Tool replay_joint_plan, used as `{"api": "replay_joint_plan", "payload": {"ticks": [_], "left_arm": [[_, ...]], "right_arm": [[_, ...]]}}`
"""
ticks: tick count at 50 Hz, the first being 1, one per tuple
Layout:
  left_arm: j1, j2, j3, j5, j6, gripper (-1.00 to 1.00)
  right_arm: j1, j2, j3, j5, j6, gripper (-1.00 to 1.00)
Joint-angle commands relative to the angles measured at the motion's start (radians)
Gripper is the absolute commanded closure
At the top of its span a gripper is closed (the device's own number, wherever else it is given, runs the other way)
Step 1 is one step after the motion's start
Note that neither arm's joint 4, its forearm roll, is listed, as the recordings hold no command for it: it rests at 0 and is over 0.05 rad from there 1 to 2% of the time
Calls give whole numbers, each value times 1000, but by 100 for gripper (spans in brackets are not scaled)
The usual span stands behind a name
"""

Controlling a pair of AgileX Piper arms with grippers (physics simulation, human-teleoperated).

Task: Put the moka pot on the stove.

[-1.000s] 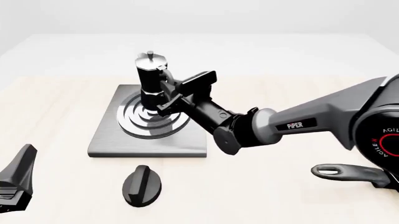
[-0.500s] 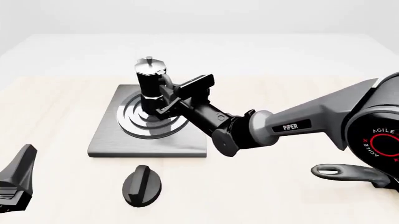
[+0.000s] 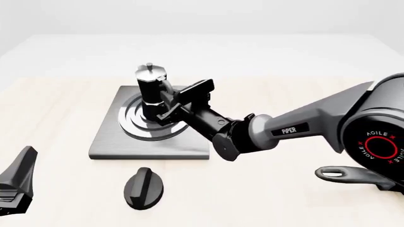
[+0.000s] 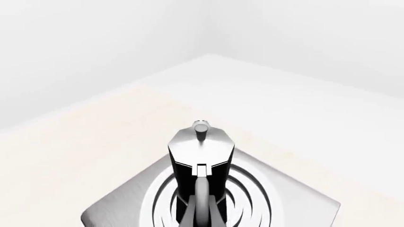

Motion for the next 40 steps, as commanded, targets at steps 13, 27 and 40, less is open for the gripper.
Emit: {"api": "replay_joint_plan", "payload": {"ticks": [13,27,40], "left_arm": [[0,0,0,0,0,-100],[0,0,0,0,0,-100],[0,0,0,0,0,-100]], "right_arm": [[-1,8,-21,9,13,100],[-5,16,-31,20,16,-100],[-8,21,-36,24,17,-100]]}}
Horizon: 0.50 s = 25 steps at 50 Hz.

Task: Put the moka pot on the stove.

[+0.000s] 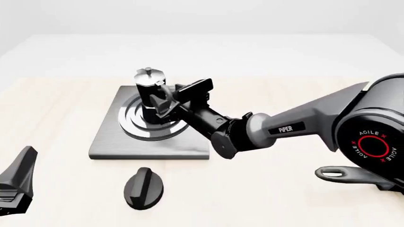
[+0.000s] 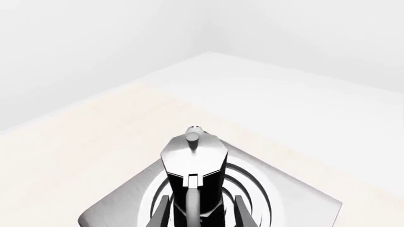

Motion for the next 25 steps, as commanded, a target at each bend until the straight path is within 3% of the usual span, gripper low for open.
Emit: {"api": "replay_joint_plan", "payload": {"ticks": [1,25], "left_arm": [[0,0,0,0,0,-100],[0,0,0,0,0,-100]], "right_arm": [[-2,2,-6,4,2,-100],[-6,-43,29,17,-8,-100]]}}
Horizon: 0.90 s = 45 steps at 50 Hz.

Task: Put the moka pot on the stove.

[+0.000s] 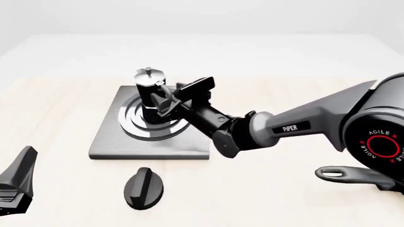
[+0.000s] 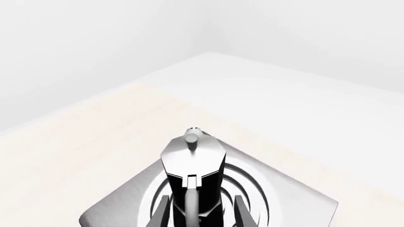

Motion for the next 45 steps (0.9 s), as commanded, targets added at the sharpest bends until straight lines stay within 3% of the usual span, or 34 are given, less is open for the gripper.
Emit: {"api": "replay_joint_plan", "payload": {"ticks": [1,45], "left_arm": [[0,0,0,0,0,-100],[0,0,0,0,0,-100]], "right_arm": [[-3,-23,17,7,-6,-100],[-24,-173,168,-13,-20,-100]]}}
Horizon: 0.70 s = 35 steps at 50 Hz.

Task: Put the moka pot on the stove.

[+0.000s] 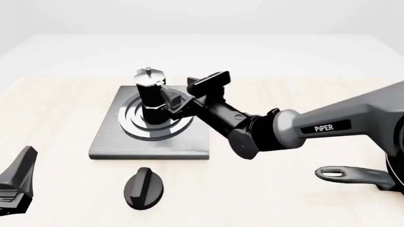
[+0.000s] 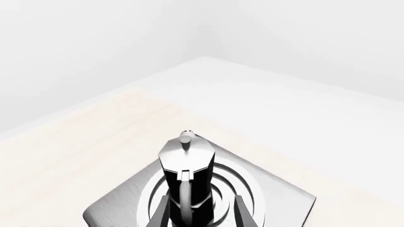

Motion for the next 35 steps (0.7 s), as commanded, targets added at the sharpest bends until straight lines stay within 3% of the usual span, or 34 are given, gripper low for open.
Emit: {"api": "replay_joint_plan", "payload": {"ticks": [1,35], "left_arm": [[0,0,0,0,0,-100],[0,0,0,0,0,-100]], "right_arm": [[-4,-31,34,-3,-6,-100],[-44,-122,134,-24,-10,-100]]}}
